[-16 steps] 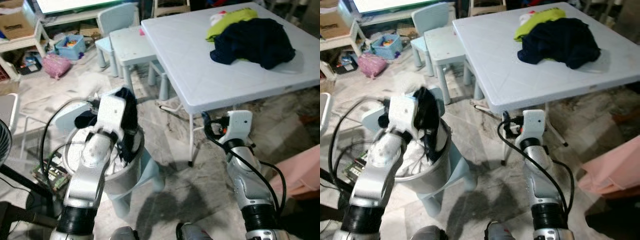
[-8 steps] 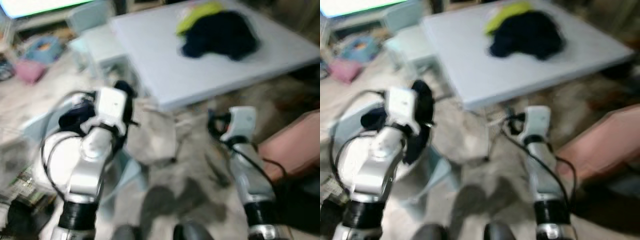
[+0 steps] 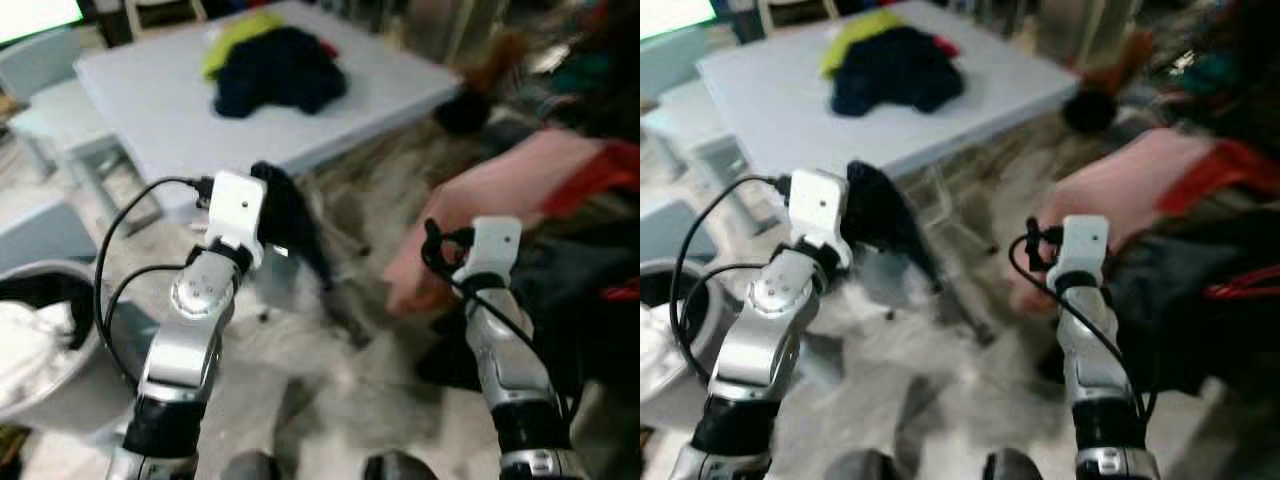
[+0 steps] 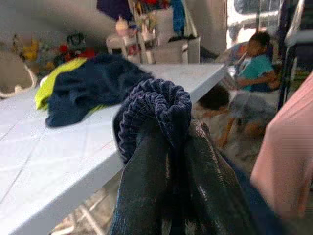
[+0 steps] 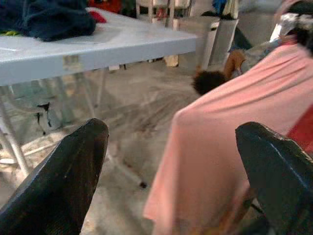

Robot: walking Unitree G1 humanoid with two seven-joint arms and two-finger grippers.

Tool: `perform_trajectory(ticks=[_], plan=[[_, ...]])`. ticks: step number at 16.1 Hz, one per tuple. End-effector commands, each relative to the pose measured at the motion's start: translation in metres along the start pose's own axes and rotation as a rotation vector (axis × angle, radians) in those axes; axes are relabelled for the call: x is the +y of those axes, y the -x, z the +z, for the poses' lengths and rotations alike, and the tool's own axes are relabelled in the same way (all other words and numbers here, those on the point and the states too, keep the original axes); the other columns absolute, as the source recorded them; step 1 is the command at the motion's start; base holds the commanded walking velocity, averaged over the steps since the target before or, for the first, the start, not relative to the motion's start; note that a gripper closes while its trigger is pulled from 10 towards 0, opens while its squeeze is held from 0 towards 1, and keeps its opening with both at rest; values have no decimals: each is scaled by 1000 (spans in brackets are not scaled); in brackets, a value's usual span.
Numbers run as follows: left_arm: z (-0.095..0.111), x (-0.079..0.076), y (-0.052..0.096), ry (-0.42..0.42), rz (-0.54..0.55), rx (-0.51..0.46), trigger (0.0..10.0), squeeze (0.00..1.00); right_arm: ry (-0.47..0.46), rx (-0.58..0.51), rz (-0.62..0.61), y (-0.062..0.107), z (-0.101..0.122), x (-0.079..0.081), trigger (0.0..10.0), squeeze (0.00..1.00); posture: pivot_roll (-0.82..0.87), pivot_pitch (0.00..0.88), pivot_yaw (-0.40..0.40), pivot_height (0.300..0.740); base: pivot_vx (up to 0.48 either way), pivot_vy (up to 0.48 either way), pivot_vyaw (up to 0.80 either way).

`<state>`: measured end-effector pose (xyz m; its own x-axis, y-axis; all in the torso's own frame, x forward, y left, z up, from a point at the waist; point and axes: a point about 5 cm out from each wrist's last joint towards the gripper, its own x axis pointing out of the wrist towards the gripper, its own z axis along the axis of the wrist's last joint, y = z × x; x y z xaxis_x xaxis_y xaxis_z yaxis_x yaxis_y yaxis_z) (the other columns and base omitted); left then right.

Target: Hang hanger

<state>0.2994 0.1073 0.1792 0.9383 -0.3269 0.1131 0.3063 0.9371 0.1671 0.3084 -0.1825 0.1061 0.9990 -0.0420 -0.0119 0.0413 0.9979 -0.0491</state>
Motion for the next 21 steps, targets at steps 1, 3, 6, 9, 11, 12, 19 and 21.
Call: perform_trajectory(ticks=[1, 3, 6, 9, 11, 12, 19, 21], plan=[[6, 12, 2, 10, 57, -19, 10000, 0, -8, -14, 37, -2, 3, 13, 10000, 0, 38, 29, 57, 740, 0, 0, 0], [4, 10, 1, 55, 70, -3, 10000, 0, -7, -12, 38, -2, 3, 12, 10000, 0, 38, 27, 57, 740, 0, 0, 0], [3, 13, 1, 73, 70, -3, 10000, 0, -11, -10, 47, -1, 2, 14, 10000, 0, 34, 26, 55, 740, 0, 320, 0], [1, 17, 0, 107, 87, 9, 10000, 0, -13, -6, 65, 0, 0, 15, 10000, 0, 34, 26, 55, 740, 0, 480, 0], [1, 17, 0, 110, 84, 7, 10000, 0, -18, -13, 76, 1, 2, 15, 10000, 0, 25, 27, 57, 740, 0, 480, 0], [1, 17, -1, 113, 85, 7, 10000, 0, -17, -14, 76, 1, 2, 15, 10000, 0, 21, 27, 57, 740, 0, 480, 0], [-1, 14, 0, 122, 86, 10, 10000, 0, -10, -9, 77, 2, 3, 11, 10000, 0, 14, 29, 49, 740, 0, 480, 0], [0, 15, 1, 105, 97, 0, 10000, 0, -6, -7, 77, 2, 3, 10, 10000, 0, 12, 27, 47, 740, 0, 0, 0]])
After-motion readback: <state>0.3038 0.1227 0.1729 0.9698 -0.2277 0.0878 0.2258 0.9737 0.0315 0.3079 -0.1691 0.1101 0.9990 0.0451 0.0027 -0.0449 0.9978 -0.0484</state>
